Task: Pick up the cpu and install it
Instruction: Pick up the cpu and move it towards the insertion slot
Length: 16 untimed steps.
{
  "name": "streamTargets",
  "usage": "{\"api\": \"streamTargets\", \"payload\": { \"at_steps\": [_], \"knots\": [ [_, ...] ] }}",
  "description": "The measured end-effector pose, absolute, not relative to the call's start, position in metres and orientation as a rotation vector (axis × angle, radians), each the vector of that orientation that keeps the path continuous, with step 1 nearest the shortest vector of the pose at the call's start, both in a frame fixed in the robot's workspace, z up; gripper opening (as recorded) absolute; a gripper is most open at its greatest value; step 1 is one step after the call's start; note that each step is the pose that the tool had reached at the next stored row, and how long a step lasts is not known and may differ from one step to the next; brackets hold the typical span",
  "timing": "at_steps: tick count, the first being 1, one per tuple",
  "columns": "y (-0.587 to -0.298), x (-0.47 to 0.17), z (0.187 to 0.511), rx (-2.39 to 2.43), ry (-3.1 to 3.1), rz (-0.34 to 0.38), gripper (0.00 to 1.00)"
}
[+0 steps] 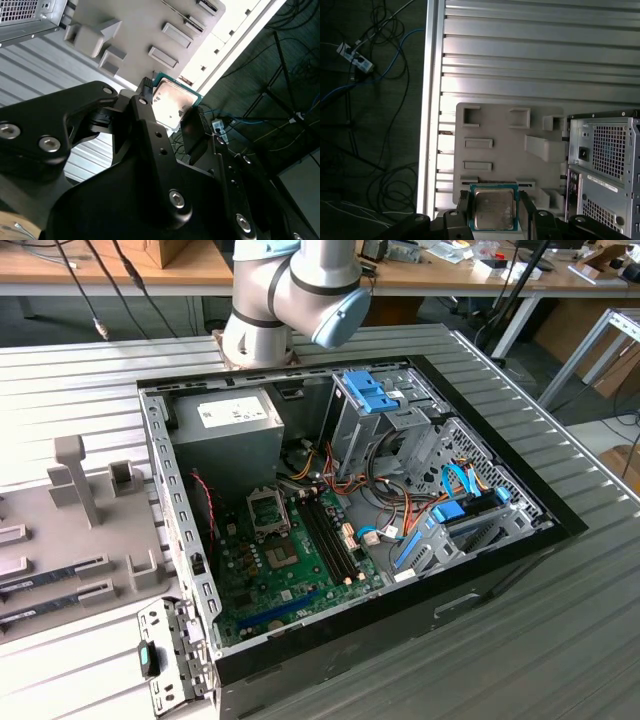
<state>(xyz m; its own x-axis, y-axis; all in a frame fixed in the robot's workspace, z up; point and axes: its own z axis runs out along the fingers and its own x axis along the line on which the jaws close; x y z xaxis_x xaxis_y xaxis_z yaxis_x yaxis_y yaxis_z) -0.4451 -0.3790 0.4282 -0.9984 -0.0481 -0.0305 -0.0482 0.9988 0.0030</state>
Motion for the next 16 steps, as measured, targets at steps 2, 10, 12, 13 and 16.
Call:
{"api": "streamTargets", "payload": {
  "at_steps": [2, 10, 12, 13, 16],
  "knots": [
    [-0.379, -0.444, 0.428, -0.075, 3.11, 0.006, 0.47],
    [-0.379, -0.436, 0.428, -0.075, 3.11, 0.006, 0.47],
    [-0.38, -0.433, 0.428, -0.075, 3.11, 0.006, 0.47],
    [-0.38, -0.432, 0.428, -0.075, 3.11, 0.006, 0.47],
    [-0.38, -0.429, 0.428, -0.075, 3.11, 0.006, 0.47]
  ]
}}
